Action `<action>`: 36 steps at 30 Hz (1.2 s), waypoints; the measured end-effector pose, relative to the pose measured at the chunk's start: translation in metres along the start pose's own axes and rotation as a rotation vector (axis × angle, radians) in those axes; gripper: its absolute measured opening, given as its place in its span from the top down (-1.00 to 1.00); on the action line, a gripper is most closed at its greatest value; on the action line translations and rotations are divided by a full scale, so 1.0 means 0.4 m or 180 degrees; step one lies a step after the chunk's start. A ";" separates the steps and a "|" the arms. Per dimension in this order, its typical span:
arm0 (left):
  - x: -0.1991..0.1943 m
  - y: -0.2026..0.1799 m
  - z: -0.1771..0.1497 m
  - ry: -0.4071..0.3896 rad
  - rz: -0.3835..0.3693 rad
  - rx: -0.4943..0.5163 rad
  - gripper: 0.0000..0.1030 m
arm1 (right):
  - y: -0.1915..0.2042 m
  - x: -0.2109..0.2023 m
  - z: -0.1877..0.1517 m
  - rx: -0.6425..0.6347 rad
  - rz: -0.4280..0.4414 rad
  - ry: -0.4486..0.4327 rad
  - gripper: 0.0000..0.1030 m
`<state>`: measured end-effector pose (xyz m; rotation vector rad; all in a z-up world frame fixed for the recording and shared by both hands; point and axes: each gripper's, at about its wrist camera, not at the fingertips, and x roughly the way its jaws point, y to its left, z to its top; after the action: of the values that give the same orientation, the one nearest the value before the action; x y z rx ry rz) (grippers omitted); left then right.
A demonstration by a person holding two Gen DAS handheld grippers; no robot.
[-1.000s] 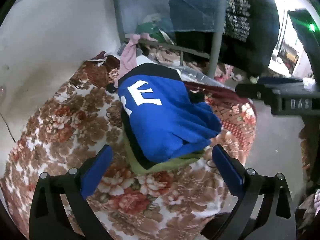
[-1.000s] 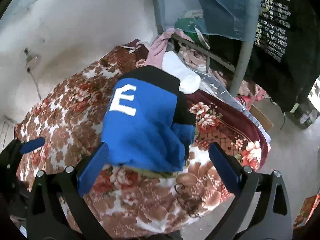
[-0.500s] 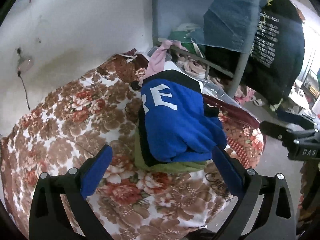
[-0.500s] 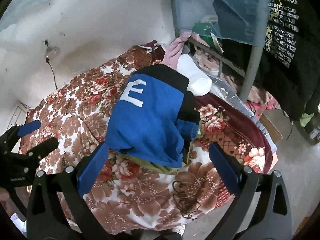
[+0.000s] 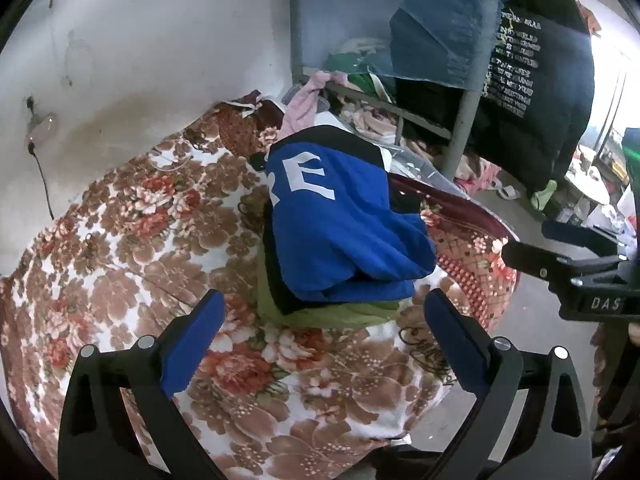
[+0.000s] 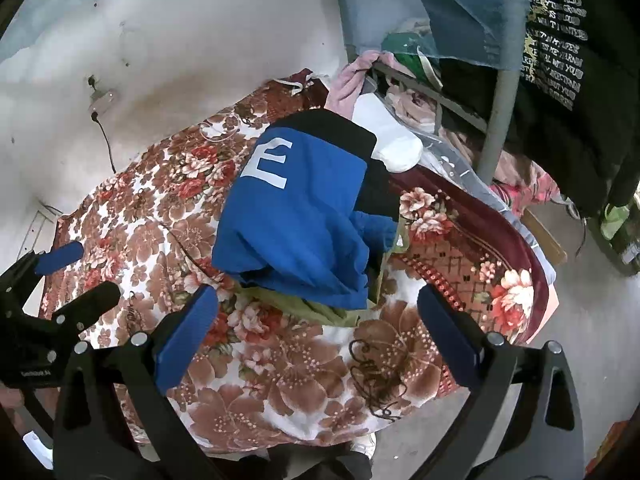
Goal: Fold large clothes
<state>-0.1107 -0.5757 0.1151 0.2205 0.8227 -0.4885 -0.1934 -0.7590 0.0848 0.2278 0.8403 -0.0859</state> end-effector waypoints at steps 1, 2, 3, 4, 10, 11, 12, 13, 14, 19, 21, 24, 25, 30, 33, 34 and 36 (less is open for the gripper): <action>0.001 0.001 0.000 0.0021 0.0008 -0.0017 -0.90 | -0.001 -0.001 -0.003 -0.0001 -0.0007 0.0004 -0.91; 0.004 0.002 -0.001 0.0036 0.0019 -0.0023 -0.90 | -0.001 -0.003 -0.005 0.0001 -0.0003 0.0009 -0.91; 0.005 0.000 -0.001 0.0046 0.0018 -0.0026 -0.89 | -0.001 -0.004 -0.007 0.0001 0.0003 0.0013 -0.91; 0.006 -0.001 -0.003 0.0062 0.0005 -0.0014 -0.90 | -0.001 -0.004 -0.008 0.0001 0.0005 0.0016 -0.91; 0.006 -0.008 -0.006 0.0065 0.0074 0.0025 -0.90 | -0.008 -0.007 -0.007 -0.0001 0.0019 0.0023 -0.91; 0.007 -0.007 -0.007 0.0075 0.0060 0.0015 -0.90 | -0.010 -0.008 -0.008 -0.0004 0.0005 0.0022 -0.91; 0.007 -0.008 -0.007 0.0085 0.0037 0.0016 -0.90 | -0.011 -0.009 -0.008 -0.0001 0.0000 0.0022 -0.91; 0.009 -0.009 -0.010 0.0101 0.0001 0.0015 -0.90 | -0.014 -0.010 -0.010 0.0006 0.0006 0.0026 -0.91; 0.011 -0.010 -0.014 0.0112 -0.0015 0.0009 -0.90 | -0.015 -0.011 -0.015 0.0011 0.0014 0.0030 -0.91; 0.022 0.000 -0.033 0.0174 -0.0076 -0.0110 -0.90 | -0.018 -0.010 -0.028 -0.0096 0.0068 0.0051 -0.91; 0.024 0.007 -0.039 0.0182 -0.0084 -0.0124 -0.90 | -0.023 -0.008 -0.030 -0.0121 0.0141 0.0078 -0.91; 0.023 0.012 -0.043 0.0176 -0.0110 -0.0123 -0.90 | -0.027 -0.005 -0.037 -0.0153 0.0193 0.0093 -0.91; 0.023 0.012 -0.044 0.0170 -0.0128 -0.0114 -0.90 | -0.027 -0.002 -0.038 -0.0152 0.0208 0.0101 -0.91; -0.006 -0.004 -0.043 -0.0050 -0.0414 0.0072 -0.90 | -0.019 -0.003 -0.042 -0.0130 0.0362 0.0100 -0.91; -0.002 -0.017 -0.039 -0.0029 -0.0388 0.0184 -0.90 | -0.008 -0.005 -0.039 -0.0228 0.0376 0.0111 -0.91; -0.002 -0.020 -0.039 -0.0029 -0.0384 0.0182 -0.90 | -0.007 -0.005 -0.039 -0.0246 0.0370 0.0113 -0.91; -0.001 -0.020 -0.038 -0.0009 -0.0379 0.0187 -0.90 | -0.006 -0.005 -0.041 -0.0223 0.0371 0.0116 -0.91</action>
<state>-0.1247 -0.5769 0.1052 0.2257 0.8225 -0.6252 -0.2069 -0.7576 0.0754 0.2125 0.8629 0.0567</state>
